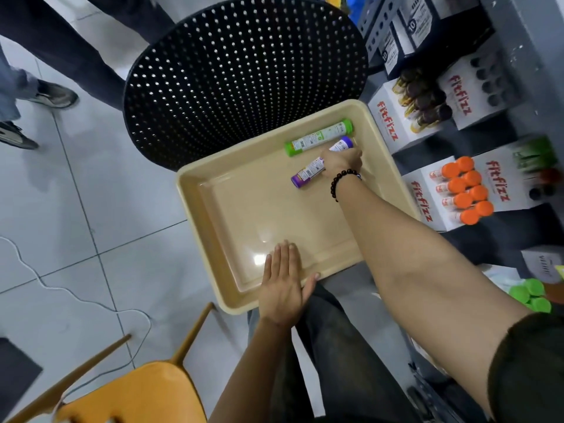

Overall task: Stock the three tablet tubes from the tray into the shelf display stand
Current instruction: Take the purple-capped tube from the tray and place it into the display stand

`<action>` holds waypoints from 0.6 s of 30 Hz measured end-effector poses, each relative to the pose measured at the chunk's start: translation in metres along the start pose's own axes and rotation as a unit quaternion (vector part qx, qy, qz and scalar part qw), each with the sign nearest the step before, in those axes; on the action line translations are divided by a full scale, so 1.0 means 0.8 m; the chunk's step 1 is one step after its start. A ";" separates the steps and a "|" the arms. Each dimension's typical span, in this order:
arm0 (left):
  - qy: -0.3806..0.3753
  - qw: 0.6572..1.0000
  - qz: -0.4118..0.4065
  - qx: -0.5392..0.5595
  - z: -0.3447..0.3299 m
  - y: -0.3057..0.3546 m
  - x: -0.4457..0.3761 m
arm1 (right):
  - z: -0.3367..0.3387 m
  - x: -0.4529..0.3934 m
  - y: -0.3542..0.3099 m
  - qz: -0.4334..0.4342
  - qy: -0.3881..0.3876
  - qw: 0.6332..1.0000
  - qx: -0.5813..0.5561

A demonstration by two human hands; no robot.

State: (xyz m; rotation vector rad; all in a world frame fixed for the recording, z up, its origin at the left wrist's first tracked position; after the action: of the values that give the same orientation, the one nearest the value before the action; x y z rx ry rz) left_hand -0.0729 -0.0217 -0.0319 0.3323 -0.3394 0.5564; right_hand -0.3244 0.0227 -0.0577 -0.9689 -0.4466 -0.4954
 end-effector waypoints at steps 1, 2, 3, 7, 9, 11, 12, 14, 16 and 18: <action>-0.003 1.000 0.001 0.002 0.001 0.000 0.000 | 0.003 0.000 0.001 0.001 -0.005 1.000 -0.008; -0.008 1.000 0.003 0.004 0.001 0.000 0.000 | 0.008 0.004 0.000 0.008 -0.008 1.000 -0.012; -0.012 1.000 0.003 0.003 0.002 0.001 0.000 | 0.015 0.010 -0.004 0.019 -0.013 1.000 -0.010; -0.031 1.000 0.004 0.003 0.001 0.001 0.000 | 0.049 0.043 -0.029 0.101 -0.017 0.994 0.026; -0.035 0.999 -0.002 -0.003 -0.001 0.001 0.000 | 0.067 0.062 -0.047 0.155 -0.016 0.987 0.043; -0.053 0.998 -0.009 -0.014 -0.003 0.003 -0.002 | 0.090 0.084 -0.068 0.208 -0.015 0.977 0.042; -0.067 0.998 -0.013 -0.019 -0.005 0.004 -0.001 | 0.104 0.095 -0.078 0.229 -0.011 0.973 0.038; -0.065 0.997 -0.037 -0.026 0.004 0.012 0.000 | 0.138 0.120 -0.096 0.258 0.007 0.966 0.022; -0.063 0.994 -0.079 -0.034 0.016 0.024 -0.001 | 0.175 0.144 -0.113 0.281 0.042 0.959 0.007; -0.065 0.988 -0.129 -0.059 0.026 0.042 0.003 | 0.219 0.168 -0.127 0.298 0.089 0.950 0.009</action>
State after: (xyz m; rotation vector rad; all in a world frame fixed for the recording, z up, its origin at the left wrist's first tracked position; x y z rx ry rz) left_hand -0.0948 -0.0021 -0.0054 0.2938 -0.4459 0.2603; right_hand -0.2996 0.0987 0.1723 -0.9748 0.0172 -0.0270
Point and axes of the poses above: each hand's wrist, its own x-axis away from the middle knuckle, its own z-axis out of the back of the hand, y = z × x, the point moved 9 cm from there along -x, towards the middle knuckle, and after that the axes turned 8 degrees about z, right-handed, at the moved point
